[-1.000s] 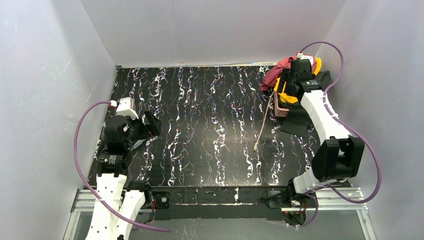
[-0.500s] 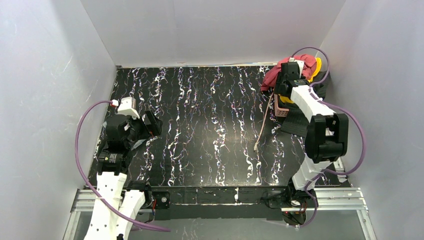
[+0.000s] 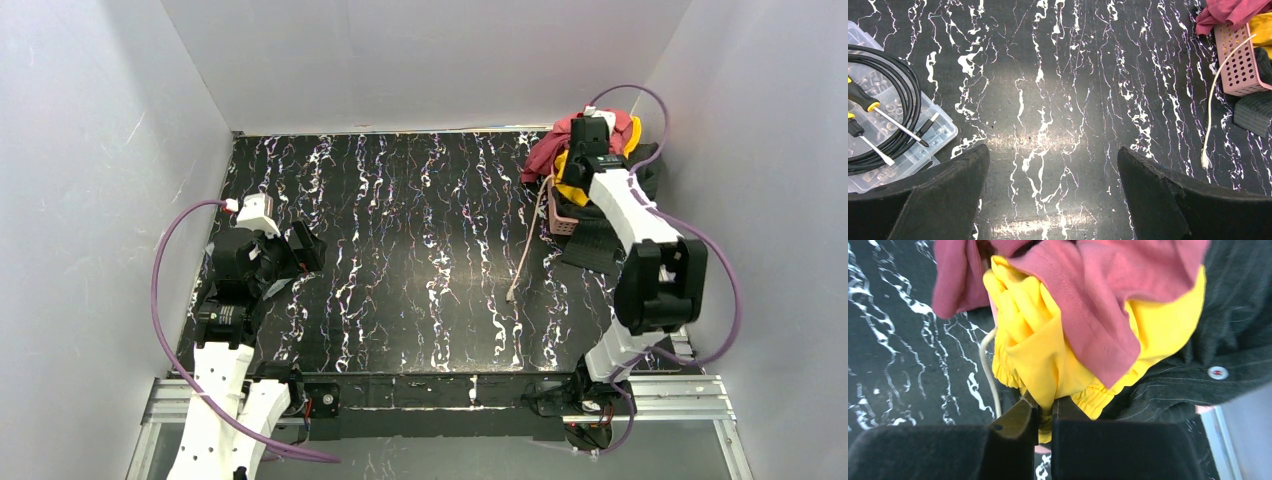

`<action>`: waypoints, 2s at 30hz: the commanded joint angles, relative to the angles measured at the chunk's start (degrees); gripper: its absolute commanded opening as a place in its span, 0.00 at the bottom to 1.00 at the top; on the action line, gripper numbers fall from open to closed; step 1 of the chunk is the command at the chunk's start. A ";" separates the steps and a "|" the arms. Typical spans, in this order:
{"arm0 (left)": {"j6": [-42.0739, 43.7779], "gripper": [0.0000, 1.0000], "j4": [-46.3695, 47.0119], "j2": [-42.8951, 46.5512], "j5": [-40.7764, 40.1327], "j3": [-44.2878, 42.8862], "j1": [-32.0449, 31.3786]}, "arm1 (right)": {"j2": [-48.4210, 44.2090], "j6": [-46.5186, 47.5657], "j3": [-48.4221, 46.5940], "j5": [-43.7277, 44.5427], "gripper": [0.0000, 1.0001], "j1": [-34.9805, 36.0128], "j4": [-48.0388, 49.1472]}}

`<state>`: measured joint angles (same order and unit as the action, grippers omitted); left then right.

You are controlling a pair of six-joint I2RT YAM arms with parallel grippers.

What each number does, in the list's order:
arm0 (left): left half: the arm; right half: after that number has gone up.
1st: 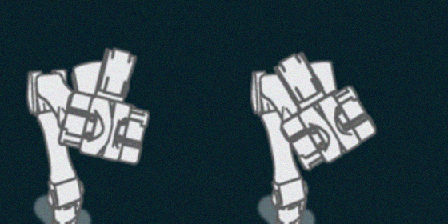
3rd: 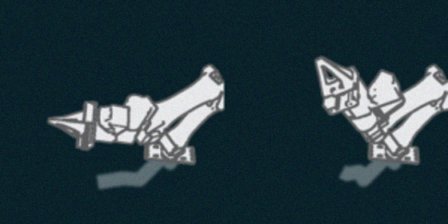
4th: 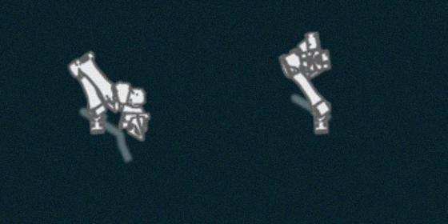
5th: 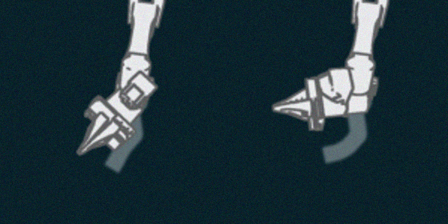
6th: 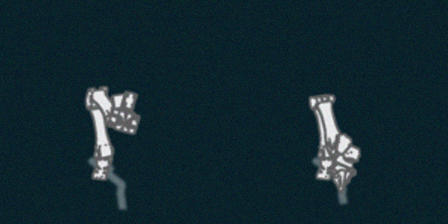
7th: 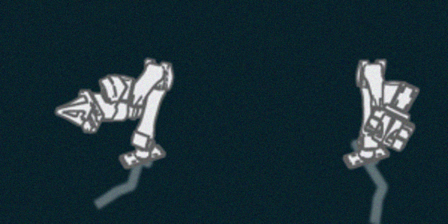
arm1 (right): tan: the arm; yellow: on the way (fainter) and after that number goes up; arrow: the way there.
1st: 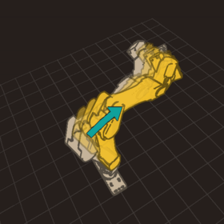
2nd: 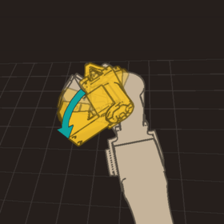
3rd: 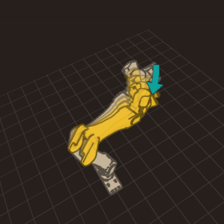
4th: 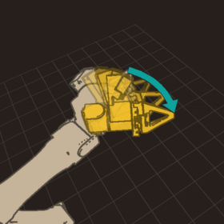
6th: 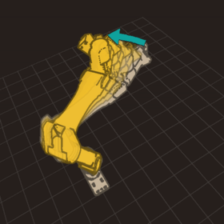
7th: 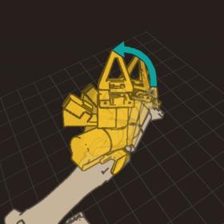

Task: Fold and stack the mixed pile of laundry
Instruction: Pick up the T-shirt and place it in the bin.

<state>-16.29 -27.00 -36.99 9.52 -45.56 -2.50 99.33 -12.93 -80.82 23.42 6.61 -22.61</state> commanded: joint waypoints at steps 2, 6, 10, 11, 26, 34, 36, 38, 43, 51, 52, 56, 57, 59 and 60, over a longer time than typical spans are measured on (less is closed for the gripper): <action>0.21 0.98 0.46 0.59 1.18 0.05 -0.54 | -16.42 -1.69 -5.33 4.16 0.01 0.00 -1.18; 0.14 0.98 0.46 0.78 1.16 0.03 -0.74 | -20.44 -0.64 -9.75 10.86 0.01 0.02 -4.72; 0.10 0.98 0.45 0.85 1.28 0.03 -0.99 | -22.14 1.72 -11.57 15.45 0.01 -0.01 -3.66; 0.07 0.98 0.42 0.87 1.29 0.03 -1.08 | -21.97 2.16 -12.26 15.42 0.01 0.01 -3.61; 0.16 0.98 0.37 0.86 1.35 0.05 -1.37 | -20.24 1.84 -9.97 9.35 0.06 0.04 -1.39; 0.19 0.98 0.40 0.87 1.47 0.03 -1.36 | -19.05 1.55 -8.36 10.00 0.07 -0.01 -0.90; 0.17 0.98 0.38 0.87 1.55 0.03 -1.36 | -18.58 1.28 -7.05 10.90 0.07 -0.03 -0.66; 0.20 0.98 0.43 0.75 1.50 0.04 -1.37 | -17.81 0.64 -4.07 11.21 0.07 -0.03 -0.08; 0.21 0.98 0.37 0.59 1.39 0.12 -1.45 | -14.63 -2.26 3.96 10.20 0.06 -0.24 2.25; 0.18 0.98 0.30 -0.14 1.49 0.04 -1.45 | -4.18 -5.74 8.50 5.96 0.02 -3.43 6.31; 0.27 0.98 0.23 -0.18 1.44 0.03 -1.47 | -2.43 -5.80 8.08 5.66 0.02 -4.13 7.08; 0.35 0.98 0.26 -0.45 1.45 0.02 -1.45 | 4.65 -5.47 4.51 4.57 0.01 -7.33 8.86; 0.38 0.98 0.28 -0.53 1.40 0.03 -1.45 | 6.33 -5.17 2.25 3.92 0.01 -8.07 8.79; 0.34 0.98 0.26 -0.64 1.39 -0.04 -1.45 | 8.87 -4.51 -1.77 3.21 0.01 -8.74 7.01; 0.38 0.98 0.25 -0.64 1.40 0.01 -1.47 | 9.32 -4.09 -3.64 3.16 0.04 -8.80 6.03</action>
<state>-16.29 -27.00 -37.47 9.93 -45.56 -3.62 105.67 -17.61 -77.01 27.57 -0.32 -16.67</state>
